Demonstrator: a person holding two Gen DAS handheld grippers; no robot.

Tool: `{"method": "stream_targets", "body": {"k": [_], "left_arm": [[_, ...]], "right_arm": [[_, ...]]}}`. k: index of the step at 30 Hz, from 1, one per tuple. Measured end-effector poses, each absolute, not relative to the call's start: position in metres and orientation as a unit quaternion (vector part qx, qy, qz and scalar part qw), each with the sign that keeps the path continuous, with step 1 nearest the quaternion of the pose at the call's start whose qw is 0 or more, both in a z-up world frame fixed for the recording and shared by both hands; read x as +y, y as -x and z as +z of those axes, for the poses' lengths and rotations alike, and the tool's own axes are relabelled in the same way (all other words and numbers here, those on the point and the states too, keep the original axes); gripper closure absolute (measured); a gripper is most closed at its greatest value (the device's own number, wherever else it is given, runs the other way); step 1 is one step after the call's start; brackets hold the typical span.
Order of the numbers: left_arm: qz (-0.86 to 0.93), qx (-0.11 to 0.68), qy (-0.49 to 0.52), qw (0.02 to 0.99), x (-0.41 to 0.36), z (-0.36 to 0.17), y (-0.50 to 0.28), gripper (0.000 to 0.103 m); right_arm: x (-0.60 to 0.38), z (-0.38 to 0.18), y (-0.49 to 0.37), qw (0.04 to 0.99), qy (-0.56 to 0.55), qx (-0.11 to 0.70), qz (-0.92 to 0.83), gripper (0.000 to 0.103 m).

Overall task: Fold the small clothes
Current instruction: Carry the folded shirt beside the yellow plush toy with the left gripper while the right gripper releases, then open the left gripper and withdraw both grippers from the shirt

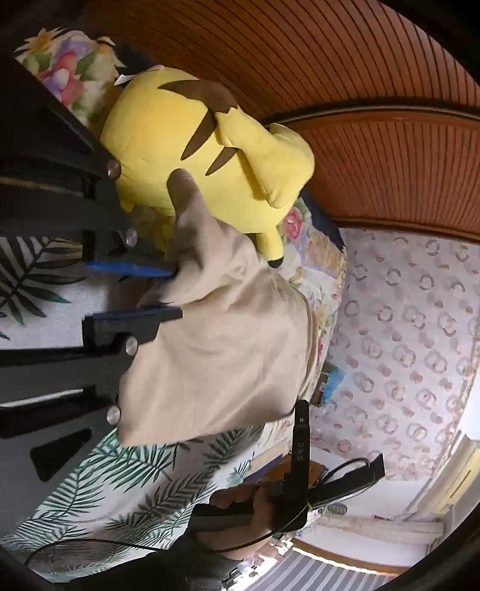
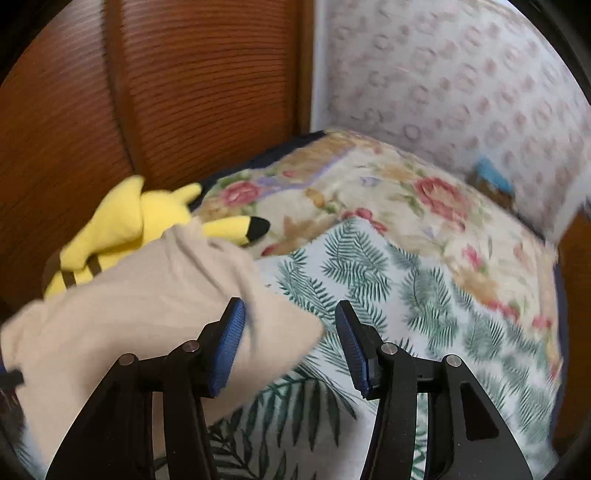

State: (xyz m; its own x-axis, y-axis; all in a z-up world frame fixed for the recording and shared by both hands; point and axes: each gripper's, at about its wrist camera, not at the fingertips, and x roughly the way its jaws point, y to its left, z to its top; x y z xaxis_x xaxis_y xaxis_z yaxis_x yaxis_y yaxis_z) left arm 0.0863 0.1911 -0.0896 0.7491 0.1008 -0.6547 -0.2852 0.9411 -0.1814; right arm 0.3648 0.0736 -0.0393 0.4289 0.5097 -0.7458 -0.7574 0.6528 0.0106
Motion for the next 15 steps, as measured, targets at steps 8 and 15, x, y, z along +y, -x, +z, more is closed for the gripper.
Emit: {"method": "stream_targets", "body": {"k": [8,15], "left_arm": [[0.108,0.301,0.085,0.944,0.167,-0.058,-0.061,0.072],[0.081,0.274,0.056,0.957,0.128,-0.032,-0.055,0.071]], "right_arm": [[0.010,0.006,-0.315,0.850,0.133,0.330,0.388,0.051],[-0.061,0.030,-0.244,0.866,0.114,0.306,0.379,0.051]]}}
